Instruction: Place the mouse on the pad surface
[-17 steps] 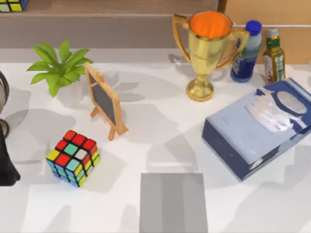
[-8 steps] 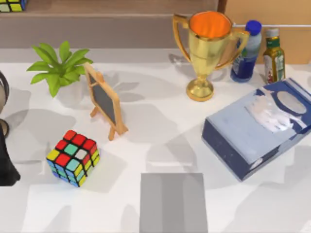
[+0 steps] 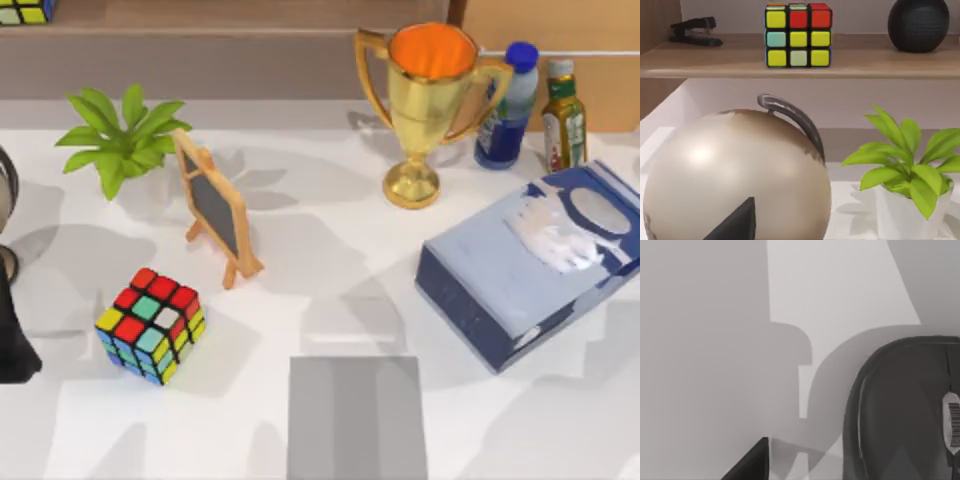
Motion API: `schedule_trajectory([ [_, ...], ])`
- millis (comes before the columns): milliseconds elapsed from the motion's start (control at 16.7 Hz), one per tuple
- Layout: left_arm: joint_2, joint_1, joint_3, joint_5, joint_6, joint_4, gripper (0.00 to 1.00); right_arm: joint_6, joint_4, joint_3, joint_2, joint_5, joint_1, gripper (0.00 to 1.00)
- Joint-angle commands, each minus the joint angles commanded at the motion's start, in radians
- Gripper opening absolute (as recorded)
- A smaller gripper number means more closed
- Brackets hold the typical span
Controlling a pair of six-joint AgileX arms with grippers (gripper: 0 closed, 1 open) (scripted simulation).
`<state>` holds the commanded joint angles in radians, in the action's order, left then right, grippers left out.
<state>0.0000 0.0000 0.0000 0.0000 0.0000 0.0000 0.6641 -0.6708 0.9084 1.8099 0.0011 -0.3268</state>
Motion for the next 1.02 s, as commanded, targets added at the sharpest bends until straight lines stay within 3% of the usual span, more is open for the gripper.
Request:
schedule_trajectory([
  [480,0.0,0.0,0.0,0.0,0.0,0.0,1.0,0.0,0.0,0.0,0.0,0.0,0.0,0.0],
  [1020,0.0,0.0,0.0,0.0,0.0,0.0,1.0,-0.022,-0.206,0.138,-0.086,-0.008,0.004,0.0],
])
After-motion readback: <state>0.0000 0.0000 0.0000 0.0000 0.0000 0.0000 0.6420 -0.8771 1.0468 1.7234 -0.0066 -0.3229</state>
